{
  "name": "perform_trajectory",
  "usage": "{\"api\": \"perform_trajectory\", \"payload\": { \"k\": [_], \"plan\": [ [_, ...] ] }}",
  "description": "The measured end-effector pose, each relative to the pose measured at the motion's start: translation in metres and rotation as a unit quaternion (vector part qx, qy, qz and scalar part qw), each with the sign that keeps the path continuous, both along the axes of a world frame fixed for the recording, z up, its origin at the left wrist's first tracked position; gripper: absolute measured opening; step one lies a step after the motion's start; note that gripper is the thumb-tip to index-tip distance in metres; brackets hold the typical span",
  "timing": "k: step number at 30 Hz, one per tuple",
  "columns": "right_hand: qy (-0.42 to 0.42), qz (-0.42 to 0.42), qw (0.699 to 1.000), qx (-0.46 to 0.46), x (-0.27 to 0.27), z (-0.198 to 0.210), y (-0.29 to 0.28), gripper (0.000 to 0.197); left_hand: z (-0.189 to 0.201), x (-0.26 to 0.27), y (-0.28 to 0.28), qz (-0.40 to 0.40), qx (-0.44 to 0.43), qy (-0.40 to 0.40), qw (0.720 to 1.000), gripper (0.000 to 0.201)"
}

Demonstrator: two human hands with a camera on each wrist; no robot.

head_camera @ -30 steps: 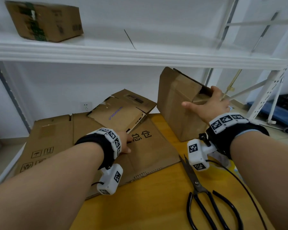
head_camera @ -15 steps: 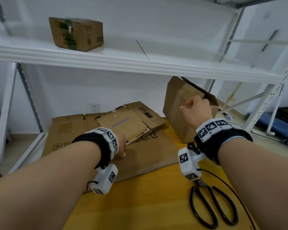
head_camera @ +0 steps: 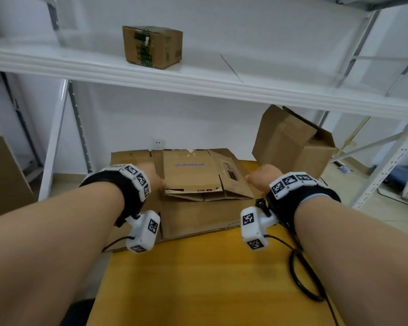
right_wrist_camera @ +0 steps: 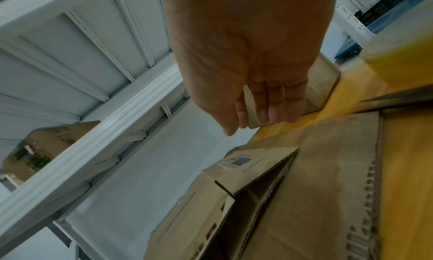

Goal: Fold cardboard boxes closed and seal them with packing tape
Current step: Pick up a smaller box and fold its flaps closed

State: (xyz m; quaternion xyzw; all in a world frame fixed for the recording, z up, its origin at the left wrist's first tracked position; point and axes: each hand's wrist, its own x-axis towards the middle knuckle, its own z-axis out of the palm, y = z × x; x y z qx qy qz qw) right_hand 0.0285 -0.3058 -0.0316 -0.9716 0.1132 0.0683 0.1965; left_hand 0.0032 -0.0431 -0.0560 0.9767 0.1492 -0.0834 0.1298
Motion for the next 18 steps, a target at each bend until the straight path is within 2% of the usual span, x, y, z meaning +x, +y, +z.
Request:
{"api": "perform_trajectory", "payload": {
  "k": [2,4,8,10,11,12,14,16,18],
  "plan": [
    [0.006,-0.004,1.0,-0.002,0.002,-0.002,0.0,0.028,-0.002,0.003,-0.001,0.022,-0.047,-0.001,0.999,0.031],
    [0.014,0.001,1.0,-0.002,0.004,-0.002,-0.001,0.026,0.0,0.011,0.0,0.032,-0.084,0.016,0.996,0.034],
    [0.022,-0.008,0.999,0.023,0.006,-0.005,-0.004,0.036,0.001,0.019,-0.004,0.01,-0.082,0.043,0.996,0.037],
    [0.033,-0.009,0.999,0.033,0.008,-0.011,-0.003,0.038,0.002,0.017,-0.009,0.037,-0.084,0.061,0.994,0.036],
    [0.04,-0.007,0.998,0.041,0.009,-0.014,-0.003,0.041,-0.001,0.018,-0.009,-0.009,-0.028,0.057,0.998,0.035],
    [0.045,-0.005,0.998,0.05,0.009,-0.017,-0.003,0.046,-0.003,0.015,-0.01,-0.012,-0.034,0.051,0.998,0.034],
    [0.053,0.006,0.997,0.06,0.011,-0.023,-0.001,0.058,-0.001,0.012,-0.01,0.039,-0.117,0.03,0.992,0.034],
    [0.062,0.012,0.996,0.068,0.013,-0.029,0.001,0.073,-0.003,0.014,-0.008,0.056,-0.158,0.018,0.986,0.038],
    [0.066,0.013,0.995,0.079,0.016,-0.033,0.003,0.081,-0.007,0.015,-0.007,0.09,-0.246,0.004,0.965,0.04]
  ]
}}
